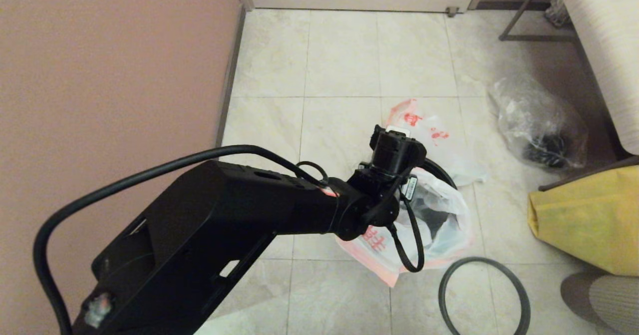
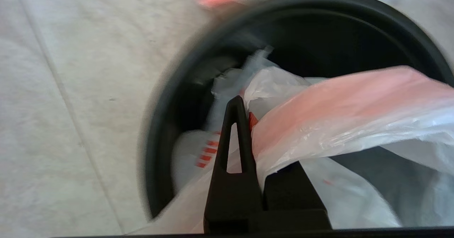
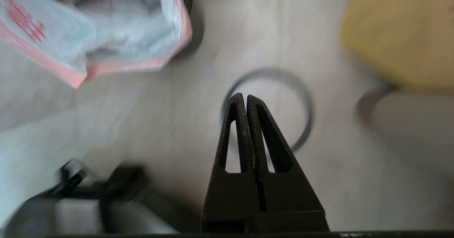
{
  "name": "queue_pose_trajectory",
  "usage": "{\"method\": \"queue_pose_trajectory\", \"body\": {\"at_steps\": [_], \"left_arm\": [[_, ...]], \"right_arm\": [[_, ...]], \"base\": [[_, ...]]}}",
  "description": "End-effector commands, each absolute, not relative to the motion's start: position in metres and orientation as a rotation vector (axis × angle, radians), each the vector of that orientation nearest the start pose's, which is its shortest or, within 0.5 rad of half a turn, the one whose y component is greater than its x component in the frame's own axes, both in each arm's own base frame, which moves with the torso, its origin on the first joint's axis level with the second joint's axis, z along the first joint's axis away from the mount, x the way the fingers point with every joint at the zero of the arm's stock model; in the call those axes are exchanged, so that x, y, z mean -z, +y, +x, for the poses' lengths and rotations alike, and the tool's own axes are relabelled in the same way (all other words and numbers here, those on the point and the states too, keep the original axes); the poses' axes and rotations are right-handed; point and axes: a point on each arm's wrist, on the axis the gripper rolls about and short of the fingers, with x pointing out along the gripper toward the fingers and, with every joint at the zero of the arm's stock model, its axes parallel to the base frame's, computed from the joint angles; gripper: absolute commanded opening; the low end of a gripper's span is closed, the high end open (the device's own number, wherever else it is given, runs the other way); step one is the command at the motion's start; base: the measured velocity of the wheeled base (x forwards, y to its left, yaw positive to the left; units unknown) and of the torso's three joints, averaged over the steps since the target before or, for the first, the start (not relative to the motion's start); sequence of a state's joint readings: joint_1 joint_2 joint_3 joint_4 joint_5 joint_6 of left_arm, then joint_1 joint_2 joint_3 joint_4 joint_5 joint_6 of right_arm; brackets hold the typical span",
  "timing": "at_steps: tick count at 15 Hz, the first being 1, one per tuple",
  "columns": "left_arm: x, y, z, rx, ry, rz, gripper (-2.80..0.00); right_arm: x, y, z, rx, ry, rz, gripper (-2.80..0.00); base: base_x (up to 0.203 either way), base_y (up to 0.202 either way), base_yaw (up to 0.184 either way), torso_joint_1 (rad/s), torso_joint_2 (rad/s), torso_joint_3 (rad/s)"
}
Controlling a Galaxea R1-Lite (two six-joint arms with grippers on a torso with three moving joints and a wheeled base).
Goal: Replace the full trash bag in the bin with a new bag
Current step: Put the new garbage bag on the trash can
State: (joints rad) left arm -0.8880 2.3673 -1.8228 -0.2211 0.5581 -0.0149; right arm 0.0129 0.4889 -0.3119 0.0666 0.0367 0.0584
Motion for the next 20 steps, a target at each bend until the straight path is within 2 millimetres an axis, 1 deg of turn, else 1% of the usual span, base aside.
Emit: {"method": "queue_pose_trajectory", "body": {"at_steps": [1,3,5,9,10,11,13,15,18,20], "left_arm": [[-0.164,-0.372,0.326,0.31,0.224,0.178,-2.8],[-0.166,-0.371,0.328,0.304,0.224,0.157,-2.8],[-0.167,-0.366,0.334,0.288,0.221,0.151,-2.8],[-0.16,-0.367,0.336,0.285,0.235,0.164,-2.8],[-0.158,-0.367,0.337,0.285,0.238,0.166,-2.8],[-0.156,-0.367,0.337,0.285,0.241,0.167,-2.8],[-0.159,-0.367,0.336,0.285,0.238,0.162,-2.8],[-0.167,-0.364,0.334,0.283,0.229,0.157,-2.8],[-0.167,-0.361,0.333,0.277,0.263,0.182,-2.8],[-0.17,-0.359,0.332,0.277,0.259,0.18,-2.8]], "right_arm": [[-0.164,0.005,0.09,-0.072,0.557,0.107,-2.8],[-0.162,0.011,0.131,-0.109,0.679,0.158,-2.8],[-0.153,0.018,0.161,-0.118,0.782,0.198,-2.8],[-0.127,0.025,0.2,-0.094,0.938,0.25,-2.8],[-0.122,0.027,0.209,-0.096,0.944,0.254,-2.8],[-0.119,0.029,0.219,-0.108,0.908,0.254,0.0],[-0.11,0.034,0.236,-0.133,0.858,0.241,0.0],[-0.102,0.037,0.251,-0.154,0.825,0.223,0.0],[-0.084,0.041,0.277,-0.173,0.768,0.196,0.0],[-0.082,0.043,0.29,-0.186,0.682,0.198,0.0]], "base": [[0.0,0.0,0.0,0.0,0.0,0.0],[0.0,0.0,0.0,0.0,0.0,0.0],[0.0,0.0,0.0,0.0,0.0,0.0],[0.0,0.0,0.0,0.0,0.0,0.0],[0.0,0.0,0.0,0.0,0.0,0.0],[0.0,0.0,0.0,0.0,0.0,0.0],[0.0,0.0,0.0,0.0,0.0,0.0],[0.0,0.0,0.0,0.0,0.0,0.0],[0.0,0.0,0.0,0.0,0.0,0.0],[0.0,0.0,0.0,0.0,0.0,0.0]]}}
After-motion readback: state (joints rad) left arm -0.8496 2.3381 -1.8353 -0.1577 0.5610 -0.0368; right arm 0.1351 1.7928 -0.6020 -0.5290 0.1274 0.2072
